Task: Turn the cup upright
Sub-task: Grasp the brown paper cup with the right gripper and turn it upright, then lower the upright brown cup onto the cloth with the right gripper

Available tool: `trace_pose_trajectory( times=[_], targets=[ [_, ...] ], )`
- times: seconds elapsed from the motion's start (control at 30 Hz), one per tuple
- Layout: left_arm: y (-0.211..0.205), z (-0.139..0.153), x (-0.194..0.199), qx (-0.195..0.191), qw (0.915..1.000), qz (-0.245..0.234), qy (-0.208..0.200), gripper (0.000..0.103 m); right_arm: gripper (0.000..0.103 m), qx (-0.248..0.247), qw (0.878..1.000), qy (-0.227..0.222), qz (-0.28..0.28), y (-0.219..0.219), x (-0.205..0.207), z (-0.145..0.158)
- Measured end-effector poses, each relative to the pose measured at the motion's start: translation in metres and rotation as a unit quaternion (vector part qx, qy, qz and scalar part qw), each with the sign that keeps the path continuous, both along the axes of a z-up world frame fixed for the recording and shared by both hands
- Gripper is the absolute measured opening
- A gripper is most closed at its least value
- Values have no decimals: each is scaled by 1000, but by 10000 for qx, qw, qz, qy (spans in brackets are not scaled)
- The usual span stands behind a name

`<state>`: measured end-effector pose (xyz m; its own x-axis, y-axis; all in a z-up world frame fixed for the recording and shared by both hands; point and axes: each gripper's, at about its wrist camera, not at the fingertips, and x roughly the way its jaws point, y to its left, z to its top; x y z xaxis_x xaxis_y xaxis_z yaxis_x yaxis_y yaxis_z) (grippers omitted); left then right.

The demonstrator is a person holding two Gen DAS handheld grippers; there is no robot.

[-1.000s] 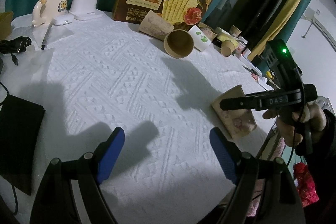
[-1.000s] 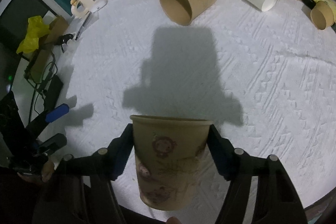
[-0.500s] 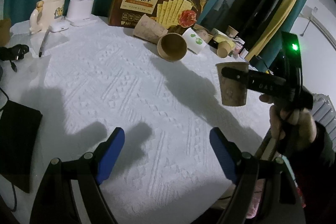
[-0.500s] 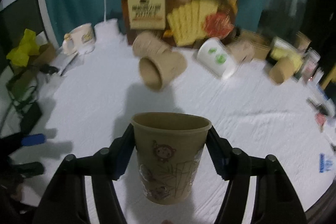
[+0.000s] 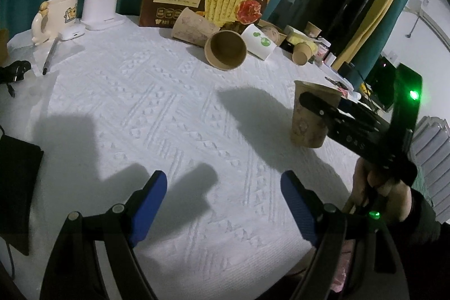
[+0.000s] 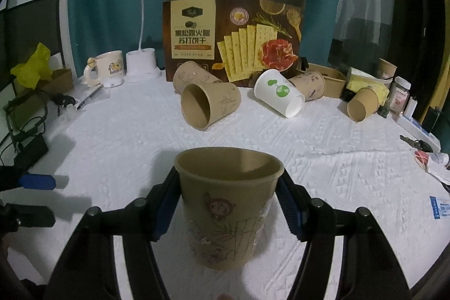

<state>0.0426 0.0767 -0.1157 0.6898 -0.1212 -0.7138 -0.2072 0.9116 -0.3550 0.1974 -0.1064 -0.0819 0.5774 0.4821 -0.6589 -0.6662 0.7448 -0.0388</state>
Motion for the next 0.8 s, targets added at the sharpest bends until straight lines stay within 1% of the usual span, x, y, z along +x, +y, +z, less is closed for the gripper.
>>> trace_pose_trajectory(
  times=[0.13,0.47,0.8],
  targets=[
    [-4,0,4,13,10000,-51,13,83,63,43,10000,-18,-7,-10,-7,1],
    [-17,-3,12,13,9997,-238,71,83,63,83,9997,15,-223,-35,-23,0],
    [-27,1,12,33,9994,-323,80,83,64,51,9997,-39,-244,-39,-30,1]
  ],
)
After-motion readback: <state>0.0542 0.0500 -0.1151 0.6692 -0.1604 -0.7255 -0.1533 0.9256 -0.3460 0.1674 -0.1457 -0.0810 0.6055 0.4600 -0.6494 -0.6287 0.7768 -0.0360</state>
